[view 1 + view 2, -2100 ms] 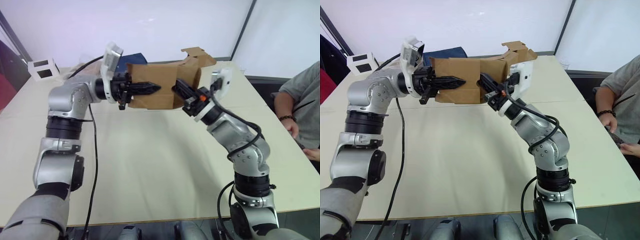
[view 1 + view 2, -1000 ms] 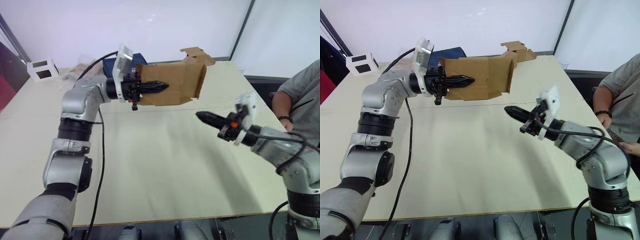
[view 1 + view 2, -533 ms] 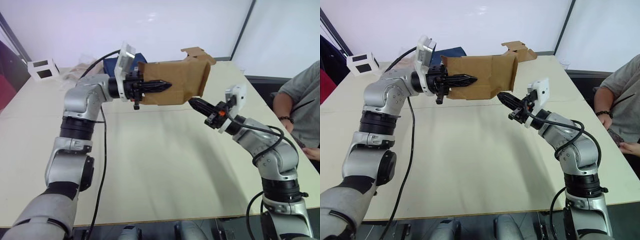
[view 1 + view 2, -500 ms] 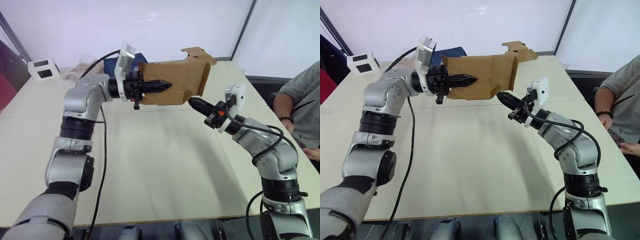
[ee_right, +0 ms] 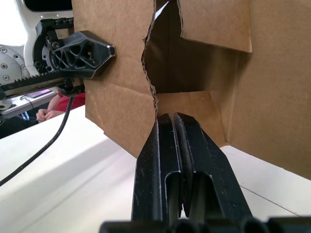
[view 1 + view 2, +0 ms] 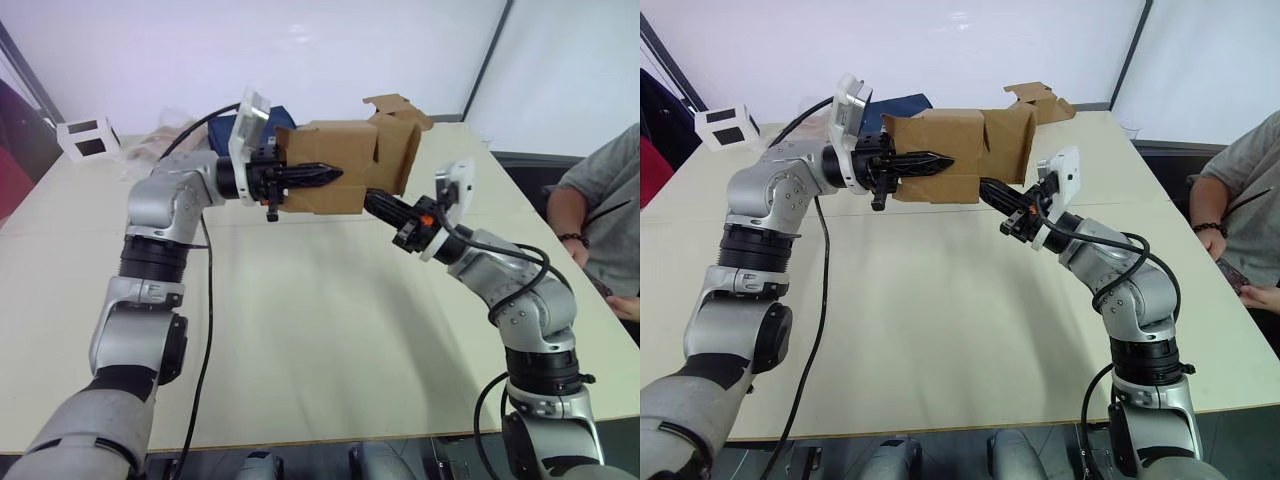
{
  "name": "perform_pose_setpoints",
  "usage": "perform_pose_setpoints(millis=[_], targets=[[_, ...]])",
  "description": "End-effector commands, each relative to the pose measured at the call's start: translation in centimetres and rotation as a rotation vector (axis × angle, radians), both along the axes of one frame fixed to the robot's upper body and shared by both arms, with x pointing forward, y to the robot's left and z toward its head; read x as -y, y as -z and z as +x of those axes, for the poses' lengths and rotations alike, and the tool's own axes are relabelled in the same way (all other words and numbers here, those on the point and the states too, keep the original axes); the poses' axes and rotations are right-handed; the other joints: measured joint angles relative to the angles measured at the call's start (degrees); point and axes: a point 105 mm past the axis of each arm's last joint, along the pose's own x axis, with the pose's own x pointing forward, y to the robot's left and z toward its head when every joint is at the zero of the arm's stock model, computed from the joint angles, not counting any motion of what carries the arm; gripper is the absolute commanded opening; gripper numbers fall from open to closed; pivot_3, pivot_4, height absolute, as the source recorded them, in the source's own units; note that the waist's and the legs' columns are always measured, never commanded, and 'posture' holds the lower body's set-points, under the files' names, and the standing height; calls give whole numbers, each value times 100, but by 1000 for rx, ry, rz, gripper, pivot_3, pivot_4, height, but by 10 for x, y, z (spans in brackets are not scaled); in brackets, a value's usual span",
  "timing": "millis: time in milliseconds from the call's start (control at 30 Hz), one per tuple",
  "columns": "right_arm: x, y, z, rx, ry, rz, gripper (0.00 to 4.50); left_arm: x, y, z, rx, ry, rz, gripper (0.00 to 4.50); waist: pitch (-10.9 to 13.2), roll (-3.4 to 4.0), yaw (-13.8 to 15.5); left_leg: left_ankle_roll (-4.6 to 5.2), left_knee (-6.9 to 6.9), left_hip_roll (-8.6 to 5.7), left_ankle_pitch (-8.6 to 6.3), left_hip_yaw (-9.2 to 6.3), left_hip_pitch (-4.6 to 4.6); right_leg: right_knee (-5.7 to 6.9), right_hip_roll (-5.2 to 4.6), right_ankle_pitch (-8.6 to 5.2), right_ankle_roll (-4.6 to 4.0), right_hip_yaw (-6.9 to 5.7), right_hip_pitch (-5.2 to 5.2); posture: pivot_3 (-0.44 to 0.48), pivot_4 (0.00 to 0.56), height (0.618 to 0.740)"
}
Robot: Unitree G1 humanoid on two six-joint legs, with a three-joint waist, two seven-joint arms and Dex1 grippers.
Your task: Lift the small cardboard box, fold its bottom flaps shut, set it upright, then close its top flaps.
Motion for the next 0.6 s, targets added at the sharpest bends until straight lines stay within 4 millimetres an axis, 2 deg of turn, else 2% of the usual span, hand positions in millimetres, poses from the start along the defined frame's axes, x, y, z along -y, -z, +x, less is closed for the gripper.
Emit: perform_pose_setpoints(millis=[33, 167, 300, 433, 533, 600], targets=[[-3, -15, -7, 61, -28, 1, 46, -2, -12, -4, 50, 5, -12, 0, 0, 0, -1, 0, 0, 0, 0, 0, 0, 0, 0, 0, 0, 0, 0, 0, 150, 740], [14, -21, -17, 63, -46, -26, 46, -2, -13, -3, 56, -2, -14, 0, 1, 2, 5, 0, 0, 0, 0, 0, 0, 0, 0, 0, 0, 0, 0, 0, 150, 740], [46, -39, -25, 1, -82, 85, 46, -3, -14, -2, 56, -7, -15, 0, 1, 2, 19, 1, 2, -2, 0, 0, -2, -2, -4, 0, 0, -1, 3, 0, 150, 740], [68, -44, -22, -22, -39, 157, 46, -3, -14, -2, 56, -8, -19, 0, 1, 2, -2, 2, 1, -1, -1, 0, 0, -1, -1, 0, 0, 0, 3, 0, 150, 740], [97, -47, 1, -1, 128, 248, 46, -2, -16, -1, 62, -7, -20, 0, 1, 2, -11, 3, 0, 0, -2, 1, 2, 1, 1, 0, 0, 1, 2, 0, 150, 740], [107, -28, 21, -34, 235, 224, 46, -1, -18, -2, 63, -2, -29, 0, 1, 2, -4, 3, 0, 0, -2, 1, 2, 2, 1, 0, 0, 1, 2, 0, 150, 740]])
